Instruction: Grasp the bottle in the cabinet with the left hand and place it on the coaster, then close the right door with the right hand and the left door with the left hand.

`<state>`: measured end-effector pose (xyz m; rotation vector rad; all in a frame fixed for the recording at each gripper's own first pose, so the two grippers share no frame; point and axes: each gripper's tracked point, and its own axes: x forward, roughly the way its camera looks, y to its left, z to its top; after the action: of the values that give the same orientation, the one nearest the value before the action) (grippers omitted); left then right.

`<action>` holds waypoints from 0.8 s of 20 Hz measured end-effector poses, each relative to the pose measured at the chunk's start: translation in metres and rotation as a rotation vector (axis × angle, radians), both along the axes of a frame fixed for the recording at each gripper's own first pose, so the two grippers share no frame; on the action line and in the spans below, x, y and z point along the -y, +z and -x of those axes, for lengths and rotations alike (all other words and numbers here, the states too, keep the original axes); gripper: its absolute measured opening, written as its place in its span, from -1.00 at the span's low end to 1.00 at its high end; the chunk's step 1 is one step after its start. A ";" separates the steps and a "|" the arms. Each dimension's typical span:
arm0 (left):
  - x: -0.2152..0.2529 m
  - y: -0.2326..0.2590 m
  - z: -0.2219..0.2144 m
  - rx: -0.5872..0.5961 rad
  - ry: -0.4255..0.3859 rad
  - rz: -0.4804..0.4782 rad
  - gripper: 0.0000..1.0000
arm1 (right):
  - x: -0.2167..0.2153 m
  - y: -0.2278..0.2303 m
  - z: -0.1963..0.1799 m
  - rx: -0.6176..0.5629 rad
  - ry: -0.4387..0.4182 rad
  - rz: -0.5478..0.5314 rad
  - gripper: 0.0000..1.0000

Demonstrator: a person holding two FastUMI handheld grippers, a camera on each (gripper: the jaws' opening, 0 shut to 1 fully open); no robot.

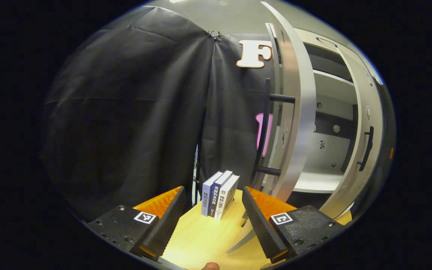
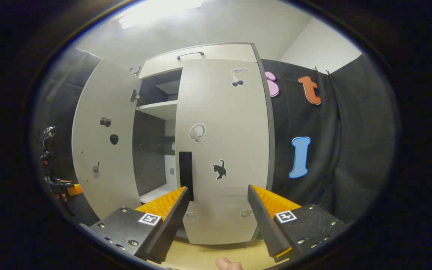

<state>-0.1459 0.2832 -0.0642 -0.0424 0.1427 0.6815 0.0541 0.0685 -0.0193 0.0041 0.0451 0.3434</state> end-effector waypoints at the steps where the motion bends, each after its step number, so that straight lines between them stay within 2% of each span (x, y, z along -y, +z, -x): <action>1: 0.001 -0.001 -0.001 -0.004 -0.010 0.005 0.90 | 0.001 0.000 -0.001 -0.001 -0.003 0.000 0.90; 6: 0.005 -0.005 -0.003 -0.033 -0.039 -0.004 0.89 | 0.000 -0.002 -0.003 -0.001 -0.008 -0.004 0.83; 7: 0.005 -0.006 -0.003 -0.039 -0.047 -0.009 0.77 | -0.001 -0.003 -0.003 -0.001 -0.005 -0.001 0.83; 8: 0.006 -0.007 -0.002 -0.044 -0.052 -0.010 0.89 | -0.003 -0.004 -0.002 0.000 -0.001 0.002 0.90; 16: 0.018 -0.019 -0.002 -0.050 -0.107 0.029 0.84 | -0.009 -0.006 -0.008 -0.006 0.021 -0.012 0.90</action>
<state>-0.1436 0.2648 -0.0836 -0.0449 0.2016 0.5739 0.0622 0.0771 -0.0255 0.0163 0.0494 0.3644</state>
